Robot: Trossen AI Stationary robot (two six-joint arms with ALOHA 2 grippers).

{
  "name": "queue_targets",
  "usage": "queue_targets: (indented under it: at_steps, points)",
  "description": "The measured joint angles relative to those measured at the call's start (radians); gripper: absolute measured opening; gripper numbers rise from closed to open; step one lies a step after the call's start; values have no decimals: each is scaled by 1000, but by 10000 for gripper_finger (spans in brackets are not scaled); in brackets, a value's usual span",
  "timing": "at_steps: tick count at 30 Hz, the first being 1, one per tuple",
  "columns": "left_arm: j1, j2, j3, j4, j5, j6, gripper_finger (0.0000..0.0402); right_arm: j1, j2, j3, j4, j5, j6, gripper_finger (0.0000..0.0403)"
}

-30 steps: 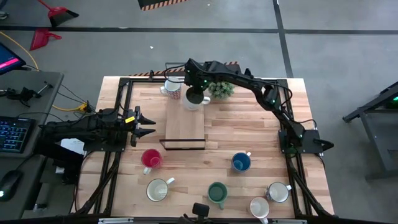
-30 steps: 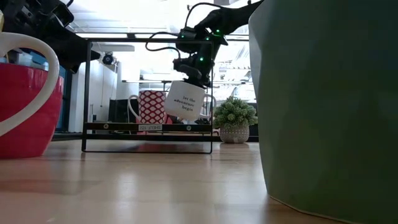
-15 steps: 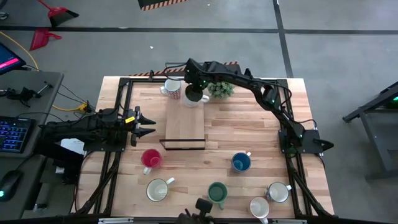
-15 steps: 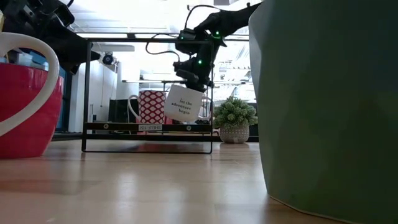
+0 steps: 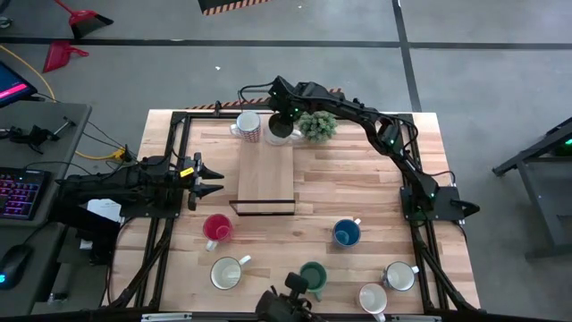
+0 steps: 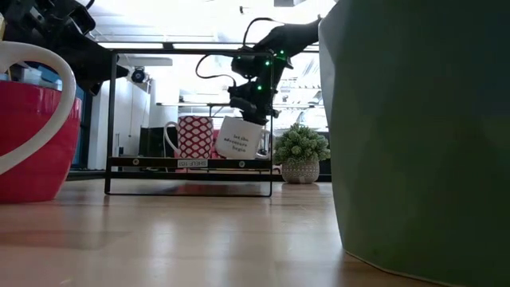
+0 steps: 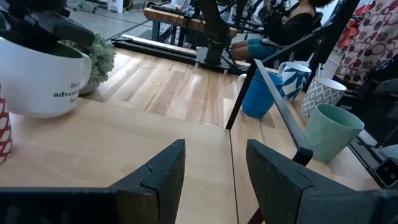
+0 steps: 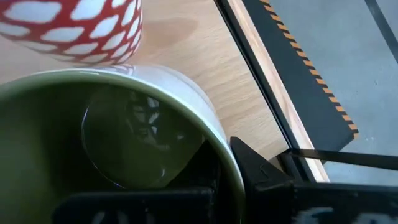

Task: Place coffee mugs
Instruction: Put the white mug on the shelf

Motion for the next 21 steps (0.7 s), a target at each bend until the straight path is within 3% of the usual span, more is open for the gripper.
queue_targets:
  at_steps: [21]
  points:
    - [0,0,0,0,0,0,158,-15,31,5,28,-6,-11,5]
